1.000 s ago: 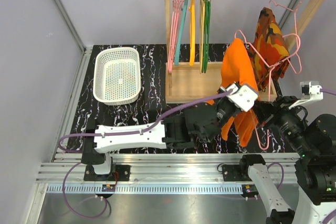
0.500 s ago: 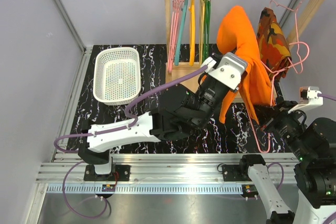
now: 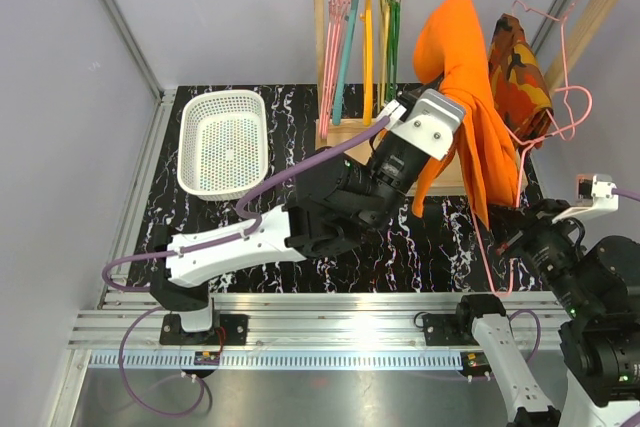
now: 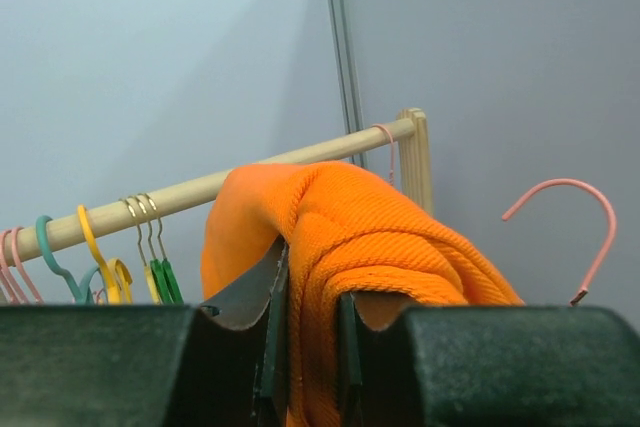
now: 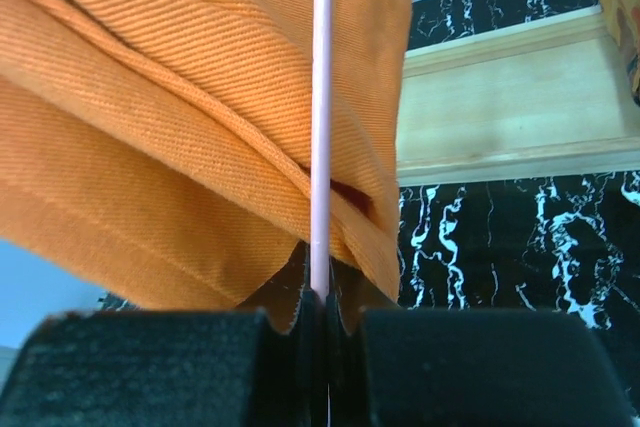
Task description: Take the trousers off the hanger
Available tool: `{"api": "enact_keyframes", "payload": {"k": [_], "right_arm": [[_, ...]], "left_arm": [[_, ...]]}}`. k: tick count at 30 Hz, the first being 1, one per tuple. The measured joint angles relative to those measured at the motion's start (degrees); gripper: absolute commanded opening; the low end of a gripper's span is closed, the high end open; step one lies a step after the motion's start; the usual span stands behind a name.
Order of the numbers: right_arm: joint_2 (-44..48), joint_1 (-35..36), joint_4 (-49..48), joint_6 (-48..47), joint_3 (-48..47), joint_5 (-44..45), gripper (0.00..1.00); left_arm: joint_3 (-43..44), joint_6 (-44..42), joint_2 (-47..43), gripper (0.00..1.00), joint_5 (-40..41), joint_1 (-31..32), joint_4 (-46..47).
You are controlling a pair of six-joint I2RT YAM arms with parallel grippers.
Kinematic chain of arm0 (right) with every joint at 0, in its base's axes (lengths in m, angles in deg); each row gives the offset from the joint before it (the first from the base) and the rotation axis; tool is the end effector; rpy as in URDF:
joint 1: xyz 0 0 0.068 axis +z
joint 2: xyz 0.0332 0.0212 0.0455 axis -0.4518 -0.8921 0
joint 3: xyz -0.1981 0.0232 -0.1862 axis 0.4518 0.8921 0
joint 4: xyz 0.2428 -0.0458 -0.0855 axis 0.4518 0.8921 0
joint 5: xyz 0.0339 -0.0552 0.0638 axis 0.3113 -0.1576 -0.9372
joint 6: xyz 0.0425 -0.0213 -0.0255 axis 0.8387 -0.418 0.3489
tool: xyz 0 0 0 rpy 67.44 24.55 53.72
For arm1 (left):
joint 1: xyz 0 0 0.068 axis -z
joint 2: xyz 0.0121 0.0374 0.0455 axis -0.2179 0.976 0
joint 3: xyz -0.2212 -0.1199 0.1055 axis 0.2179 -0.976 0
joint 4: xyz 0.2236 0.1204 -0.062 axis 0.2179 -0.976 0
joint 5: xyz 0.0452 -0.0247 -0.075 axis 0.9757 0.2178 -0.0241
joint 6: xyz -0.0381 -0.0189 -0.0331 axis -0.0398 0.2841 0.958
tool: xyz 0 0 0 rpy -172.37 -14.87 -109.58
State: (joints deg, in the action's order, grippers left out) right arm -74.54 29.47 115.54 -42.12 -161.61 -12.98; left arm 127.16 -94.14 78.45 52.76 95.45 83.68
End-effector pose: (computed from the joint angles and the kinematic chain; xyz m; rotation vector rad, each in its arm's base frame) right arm -0.0046 0.0080 0.4618 0.1133 1.7306 0.5126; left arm 0.0655 -0.3549 0.5820 0.4094 0.9380 -0.4847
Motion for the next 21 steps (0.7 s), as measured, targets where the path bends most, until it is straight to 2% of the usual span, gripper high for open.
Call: {"api": "enact_keyframes", "payload": {"k": [7, 12, 17, 21], "right_arm": [[-0.9, 0.0, 1.8, 3.2, -8.2, -0.9, 0.0], [-1.2, 0.0, 1.7, 4.6, -12.9, 2.5, 0.0], [-0.9, 0.0, 1.5, 6.3, -10.7, 6.9, 0.0], [1.5, 0.0, 0.4, 9.4, -5.1, 9.9, 0.0]], "left_arm": [[-8.4, 2.6, -4.0, 0.0, -0.7, -2.8, 4.8], [-9.7, 4.7, -4.8, 0.0, -1.6, -4.8, 6.4], [-9.7, 8.5, -4.8, 0.0, -2.7, -7.8, 4.9], [-8.8, 11.4, -4.8, 0.0, -3.3, -10.2, 0.8]]}}
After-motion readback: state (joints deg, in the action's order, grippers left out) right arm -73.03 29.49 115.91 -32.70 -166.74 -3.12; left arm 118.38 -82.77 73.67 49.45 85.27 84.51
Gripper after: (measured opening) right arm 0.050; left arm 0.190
